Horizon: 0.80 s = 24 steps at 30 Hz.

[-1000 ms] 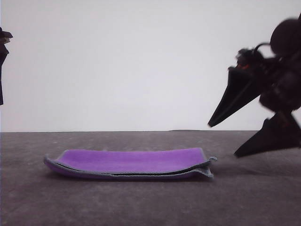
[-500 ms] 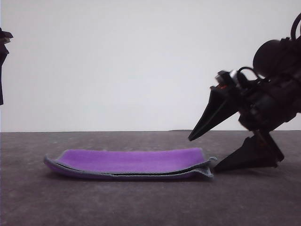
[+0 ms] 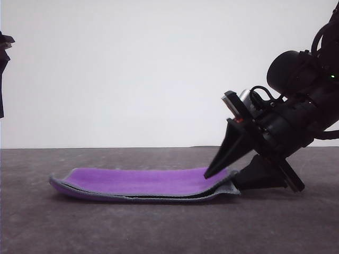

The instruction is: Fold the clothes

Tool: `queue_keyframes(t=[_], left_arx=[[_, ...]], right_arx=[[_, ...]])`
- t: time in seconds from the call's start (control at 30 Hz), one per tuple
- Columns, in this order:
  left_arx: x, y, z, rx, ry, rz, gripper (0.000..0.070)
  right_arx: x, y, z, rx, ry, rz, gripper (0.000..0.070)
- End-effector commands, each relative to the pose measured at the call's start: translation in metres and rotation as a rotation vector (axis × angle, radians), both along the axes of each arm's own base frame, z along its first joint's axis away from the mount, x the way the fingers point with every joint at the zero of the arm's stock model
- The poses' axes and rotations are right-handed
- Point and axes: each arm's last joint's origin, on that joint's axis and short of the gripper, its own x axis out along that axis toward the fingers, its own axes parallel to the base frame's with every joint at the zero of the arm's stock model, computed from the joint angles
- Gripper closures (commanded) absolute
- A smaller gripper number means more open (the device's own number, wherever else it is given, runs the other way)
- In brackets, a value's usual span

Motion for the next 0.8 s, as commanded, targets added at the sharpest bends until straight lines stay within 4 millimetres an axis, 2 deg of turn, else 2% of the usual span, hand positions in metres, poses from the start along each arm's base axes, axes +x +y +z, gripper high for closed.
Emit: queue_keyframes(t=[0.0,0.1,0.37,0.5,0.77], left_arx=[[0.002,0.001,0.001,-0.005,-0.002,0.009,0.031],[0.002,0.001,0.001,-0.006,-0.002,0.011,0.031],[0.002,0.001,0.001,-0.007,0.0,0.015,0.031],[0.002,0.001,0.001,-0.008,0.0,0.017,0.031],[0.003,0.001,0.001,-0.008,-0.002,0.018,0.031]], right_arx=[[0.003,0.002,-0.002,0.002,0.001,-0.003,0.0645],[0.005,0.003,-0.001,0.011,-0.022,-0.003,0.0692],[0.007,0.01,0.004,0.054,-0.054,0.0,0.0696],[0.007,0.025,0.011,0.107,-0.069,0.034,0.0696],[0.011,0.065,0.033,0.134,-0.137,0.106,0.0696]])
